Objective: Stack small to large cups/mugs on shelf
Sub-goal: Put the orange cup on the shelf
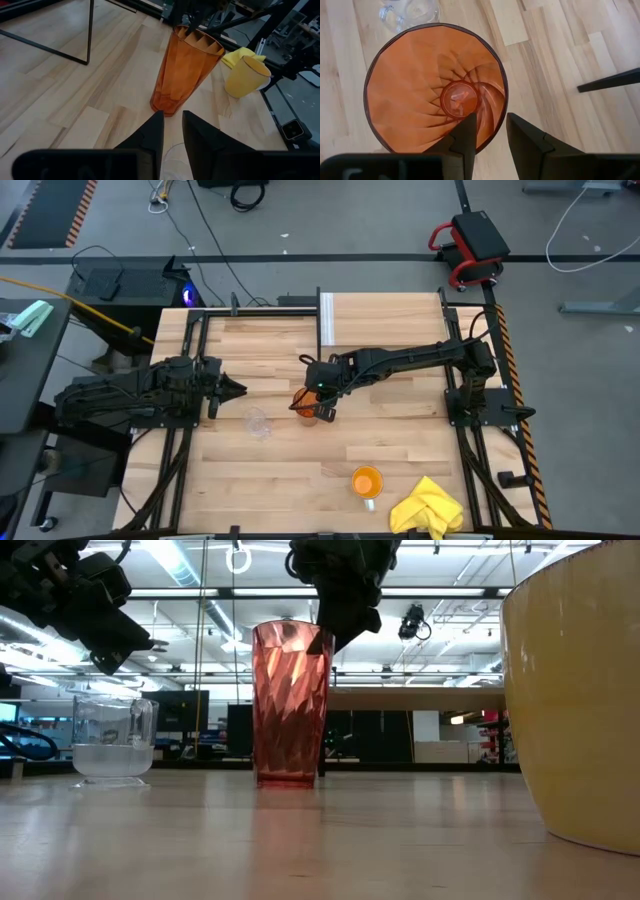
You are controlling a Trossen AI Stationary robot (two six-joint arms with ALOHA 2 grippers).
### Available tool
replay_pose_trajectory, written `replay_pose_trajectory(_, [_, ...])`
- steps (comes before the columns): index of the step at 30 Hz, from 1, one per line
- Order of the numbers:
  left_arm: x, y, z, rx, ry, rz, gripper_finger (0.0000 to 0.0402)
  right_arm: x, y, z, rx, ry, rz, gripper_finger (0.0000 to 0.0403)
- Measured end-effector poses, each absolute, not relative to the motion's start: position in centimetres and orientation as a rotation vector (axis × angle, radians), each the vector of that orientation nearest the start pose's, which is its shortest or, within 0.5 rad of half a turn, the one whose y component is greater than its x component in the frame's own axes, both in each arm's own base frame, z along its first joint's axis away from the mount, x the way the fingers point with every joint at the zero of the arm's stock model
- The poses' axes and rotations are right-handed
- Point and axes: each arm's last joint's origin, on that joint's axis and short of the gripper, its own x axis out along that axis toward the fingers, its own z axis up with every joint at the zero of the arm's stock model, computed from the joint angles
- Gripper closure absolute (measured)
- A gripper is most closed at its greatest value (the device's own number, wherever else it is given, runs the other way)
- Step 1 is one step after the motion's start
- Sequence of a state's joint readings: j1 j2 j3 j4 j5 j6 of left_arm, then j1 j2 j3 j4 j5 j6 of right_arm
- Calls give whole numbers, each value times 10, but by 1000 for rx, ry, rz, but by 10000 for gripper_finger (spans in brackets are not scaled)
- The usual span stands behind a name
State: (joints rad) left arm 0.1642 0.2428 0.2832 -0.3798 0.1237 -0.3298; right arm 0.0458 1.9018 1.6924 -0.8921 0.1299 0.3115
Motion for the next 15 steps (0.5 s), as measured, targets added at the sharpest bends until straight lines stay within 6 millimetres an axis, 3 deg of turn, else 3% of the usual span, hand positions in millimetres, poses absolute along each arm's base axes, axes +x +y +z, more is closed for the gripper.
replay_pose_trajectory(15, [96,12,205,-375,327,95,325,398,15,273,177,1115,-251,363])
